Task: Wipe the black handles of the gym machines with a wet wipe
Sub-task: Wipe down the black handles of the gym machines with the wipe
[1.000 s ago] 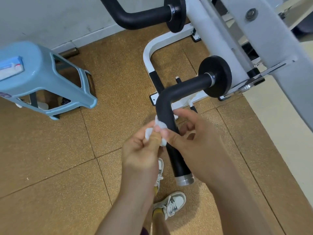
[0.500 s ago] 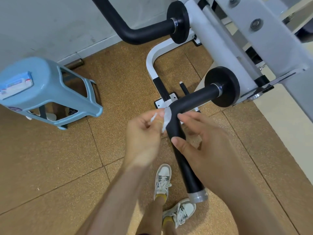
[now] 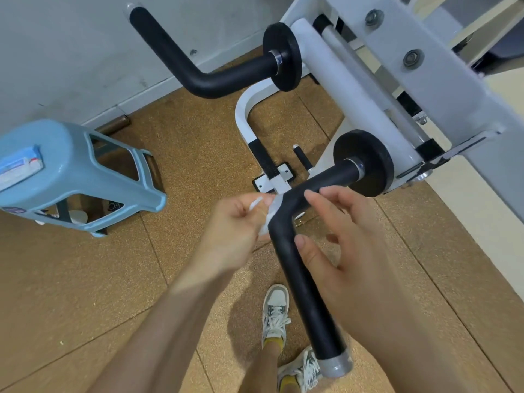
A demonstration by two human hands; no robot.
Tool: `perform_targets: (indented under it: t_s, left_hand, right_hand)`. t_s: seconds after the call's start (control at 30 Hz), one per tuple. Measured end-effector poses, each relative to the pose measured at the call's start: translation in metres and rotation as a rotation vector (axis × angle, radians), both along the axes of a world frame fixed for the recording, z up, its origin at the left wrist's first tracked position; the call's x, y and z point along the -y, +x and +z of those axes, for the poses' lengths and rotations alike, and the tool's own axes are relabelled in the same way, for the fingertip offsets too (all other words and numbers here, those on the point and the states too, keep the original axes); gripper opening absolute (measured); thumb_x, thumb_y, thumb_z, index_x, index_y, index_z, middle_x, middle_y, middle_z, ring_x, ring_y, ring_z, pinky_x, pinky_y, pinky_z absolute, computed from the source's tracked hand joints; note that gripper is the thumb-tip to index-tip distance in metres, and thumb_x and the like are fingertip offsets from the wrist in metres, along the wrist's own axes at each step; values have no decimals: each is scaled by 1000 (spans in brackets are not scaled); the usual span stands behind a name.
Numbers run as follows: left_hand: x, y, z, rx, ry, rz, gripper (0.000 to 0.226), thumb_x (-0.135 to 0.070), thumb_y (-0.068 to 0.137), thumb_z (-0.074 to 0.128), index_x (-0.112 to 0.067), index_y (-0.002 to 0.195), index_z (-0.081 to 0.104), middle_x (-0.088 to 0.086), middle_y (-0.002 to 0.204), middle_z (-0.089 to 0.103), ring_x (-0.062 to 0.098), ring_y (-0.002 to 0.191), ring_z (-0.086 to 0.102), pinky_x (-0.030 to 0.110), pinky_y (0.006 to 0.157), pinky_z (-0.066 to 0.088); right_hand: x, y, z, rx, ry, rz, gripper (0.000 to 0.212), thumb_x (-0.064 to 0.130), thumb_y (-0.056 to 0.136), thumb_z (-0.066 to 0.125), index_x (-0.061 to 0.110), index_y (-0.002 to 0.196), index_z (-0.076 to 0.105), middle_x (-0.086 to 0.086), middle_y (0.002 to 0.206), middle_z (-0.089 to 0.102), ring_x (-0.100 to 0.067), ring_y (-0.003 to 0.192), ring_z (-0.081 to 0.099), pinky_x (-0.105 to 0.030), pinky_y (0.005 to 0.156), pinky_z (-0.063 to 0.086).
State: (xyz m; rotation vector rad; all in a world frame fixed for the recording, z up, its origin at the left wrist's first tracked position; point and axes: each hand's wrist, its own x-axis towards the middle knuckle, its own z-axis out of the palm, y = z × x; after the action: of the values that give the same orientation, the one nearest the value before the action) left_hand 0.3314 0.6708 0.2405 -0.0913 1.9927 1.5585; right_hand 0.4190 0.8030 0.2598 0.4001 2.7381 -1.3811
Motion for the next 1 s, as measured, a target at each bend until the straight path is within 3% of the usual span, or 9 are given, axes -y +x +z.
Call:
perform_targets:
  t_s: [0.13, 0.23, 0.4, 0.47, 0.57, 0.63, 0.73, 0.87, 1.0]
  left_hand:
    - [-7, -18, -5, -84, -104, -99, 22, -21, 98, 51, -12, 89, 69, 11, 70, 70, 15, 62, 61, 37, 59, 55]
    - [-3, -4, -1, -94, -75, 45, 23, -22, 94, 56, -6, 85, 69, 1, 58, 67, 7, 50, 58, 23, 46, 49]
    - [-2, -17, 0, -177, -118, -165, 68, -55, 88, 55, 12, 77, 60, 16, 58, 51, 14, 60, 41, 45, 62, 51]
    - [-7, -32, -2, -139, -126, -230, 55, -51, 86, 60, 3, 79, 68, 14, 57, 52, 20, 56, 42, 40, 59, 45]
    - [-23, -43, -2, -84, -127, -149, 15, -32, 88, 66, -20, 88, 75, 4, 66, 72, 29, 62, 67, 38, 71, 57]
    - [-22, -38, 1, -86, -124, -117, 13, -29, 88, 66, -20, 91, 74, 2, 63, 72, 18, 57, 65, 29, 69, 56]
    - [-20, -38, 3, -27, -112, -127, 16, -30, 85, 68, -17, 87, 77, 6, 77, 76, 16, 67, 64, 39, 73, 56]
    - [-49, -67, 2, 34, -125, -263, 3, -19, 81, 74, -18, 80, 77, -7, 63, 69, -1, 55, 57, 14, 60, 45]
    - [-49, -64, 2, 54, -130, -330, 11, -27, 87, 67, -21, 89, 76, -11, 73, 73, -4, 66, 64, 11, 67, 45]
  right_hand:
    - [-6, -8, -2, -34, 56, -52, 47, 31, 87, 55, 28, 134, 51, 16, 128, 43, -5, 122, 42, -32, 97, 46]
    - [-9, -11, -1, -40, 69, -78, 43, 28, 88, 53, 29, 131, 54, 17, 125, 47, -3, 118, 46, -30, 95, 47]
    - [-12, -14, 0, -29, 80, -100, 39, 27, 91, 55, 31, 129, 56, 18, 123, 50, -1, 114, 47, -22, 94, 45]
    - [-12, -15, 2, -24, 78, -114, 39, 26, 91, 54, 33, 130, 55, 20, 122, 50, 1, 112, 48, -17, 91, 44]
    - [-11, -16, 2, -30, 47, -163, 42, 24, 91, 54, 35, 132, 51, 22, 122, 48, 4, 108, 48, -14, 87, 45]
    - [-14, -15, 0, -50, 54, -218, 44, 23, 90, 54, 32, 133, 50, 22, 125, 45, 4, 111, 47, -19, 91, 46]
    - [-20, -15, -3, -57, 133, -288, 47, 20, 90, 55, 25, 136, 48, 19, 127, 44, 0, 113, 44, -26, 94, 46]
    - [-17, -16, -5, -88, 225, -326, 49, 17, 87, 56, 23, 135, 49, 11, 126, 47, -7, 112, 44, -24, 85, 45]
    - [-24, -16, -4, -118, 142, -418, 45, 15, 86, 55, 24, 130, 54, 9, 117, 50, -11, 107, 50, -37, 88, 49]
